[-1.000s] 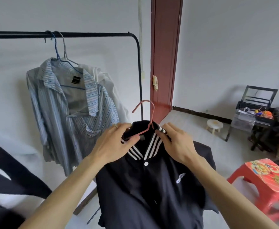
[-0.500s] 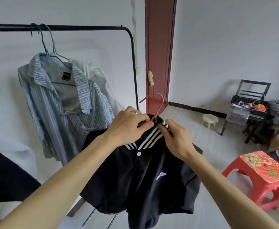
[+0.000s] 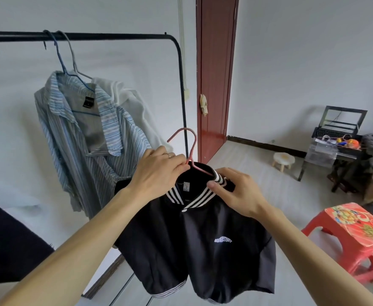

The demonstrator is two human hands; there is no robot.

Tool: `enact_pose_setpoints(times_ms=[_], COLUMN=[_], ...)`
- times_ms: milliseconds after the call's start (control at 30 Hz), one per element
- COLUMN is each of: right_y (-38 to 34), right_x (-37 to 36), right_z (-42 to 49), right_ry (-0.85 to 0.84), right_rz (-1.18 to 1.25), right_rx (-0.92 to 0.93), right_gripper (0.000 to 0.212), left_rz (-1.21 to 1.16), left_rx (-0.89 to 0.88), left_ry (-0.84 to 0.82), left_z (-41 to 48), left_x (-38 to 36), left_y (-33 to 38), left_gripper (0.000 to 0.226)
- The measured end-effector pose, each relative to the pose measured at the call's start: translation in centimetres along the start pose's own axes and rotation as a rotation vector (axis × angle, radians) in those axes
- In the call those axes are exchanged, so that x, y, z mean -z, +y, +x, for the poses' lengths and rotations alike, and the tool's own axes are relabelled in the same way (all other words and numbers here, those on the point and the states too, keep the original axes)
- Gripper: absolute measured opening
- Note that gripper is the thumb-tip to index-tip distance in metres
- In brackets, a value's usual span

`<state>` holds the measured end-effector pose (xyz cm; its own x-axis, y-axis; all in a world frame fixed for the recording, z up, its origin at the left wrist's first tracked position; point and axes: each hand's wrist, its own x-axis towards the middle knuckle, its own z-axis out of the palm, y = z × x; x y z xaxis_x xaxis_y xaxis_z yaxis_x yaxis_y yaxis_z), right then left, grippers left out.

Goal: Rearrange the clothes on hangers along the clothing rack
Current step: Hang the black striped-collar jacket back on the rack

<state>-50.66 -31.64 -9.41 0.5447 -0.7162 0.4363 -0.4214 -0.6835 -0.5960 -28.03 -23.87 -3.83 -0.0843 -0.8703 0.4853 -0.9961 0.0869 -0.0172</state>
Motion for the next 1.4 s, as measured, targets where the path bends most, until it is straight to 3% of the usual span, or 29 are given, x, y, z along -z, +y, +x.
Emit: enact_pose_setpoints(times_ms=[67,200,333,433,500,600,667,700,800,867,933,1000,1100,1200,1300,1400], right_y=[-0.2,-0.4,-0.5,-0.5,-0.6,-0.6,-0.2,0.0,0.0,0.1,0.3,0.6,1.0,1.0,0.2,-1.0], right_x=[0.7,0.6,-0.4,-0.7,-0.5,0.1,0.0,-0.2,-0.7,-0.6,-0.1,0.5,0.8,0.5,0.0,-0.2], right_z=[0.0,0.3,0.2,-0.7,-1.3,-0.7,0.3,0.7,1.0,0.9,0.9,0.9,0.8,1.0,1.2,1.3], right_ry=[-0.055,-0.014,0.227,0.367,0.236,0.009,-0.127,-0.155,-0.041,0.028,0.069,0.091,0.084,0.068,0.067,0.066], right_rz=[0.116,0.081,0.143,0.077,0.164,0.296,0.05,-0.066,-0.093,-0.054,0.014,0.098,0.136,0.109,0.116,0.173], right_rx=[-0.08,-0.056,-0.021,0.129,0.112,-0.091,-0.087,-0.059,-0.039,-0.029,-0.055,-0.107,-0.142,-0.136,-0.102,-0.058], right_gripper=[0.03,0.017,0.012,0.012,0.019,0.019,0.008,0.019,0.03,0.03,0.028,0.022,0.012,0.021,0.032,0.025], left_rz=[-0.017,-0.033,-0.099,-0.228,-0.296,-0.246,-0.26,-0.282,-0.488,-0.612,-0.554,-0.553,-0.607,-0.567,-0.344,-0.266], left_rx=[0.019,0.005,0.059,0.175,0.225,0.183,0.185,0.186,0.193,0.256,0.287,0.296,0.322,0.345,0.32,0.273], left_ry=[0.013,0.052,0.072,-0.007,-0.113,-0.164,-0.154,-0.144,-0.102,-0.165,-0.298,-0.35,-0.29,-0.21,-0.082,-0.029], left_z=[-0.2,-0.3,0.0,0.0,-0.3,-0.9,-1.0,-1.0,-0.9,-1.2,-1.8,-2.6,-3.4,-3.6,-3.4,-3.1], left_x=[-0.1,-0.9,-0.5,0.3,0.4,0.5,0.4,0.4,0.7,0.9,0.8,0.4,0.0,-0.1,-0.3,-0.4], left_y=[-0.2,0.4,0.4,0.2,0.0,0.7,1.3,1.5,1.4,0.1,-1.7,-3.1,-3.8,-3.3,-2.4,-1.0], left_gripper=[0.032,0.031,0.023,0.023,0.026,0.025,0.024,0.022,0.014,0.032,0.045,0.036,0.018,0.011,0.023,0.024])
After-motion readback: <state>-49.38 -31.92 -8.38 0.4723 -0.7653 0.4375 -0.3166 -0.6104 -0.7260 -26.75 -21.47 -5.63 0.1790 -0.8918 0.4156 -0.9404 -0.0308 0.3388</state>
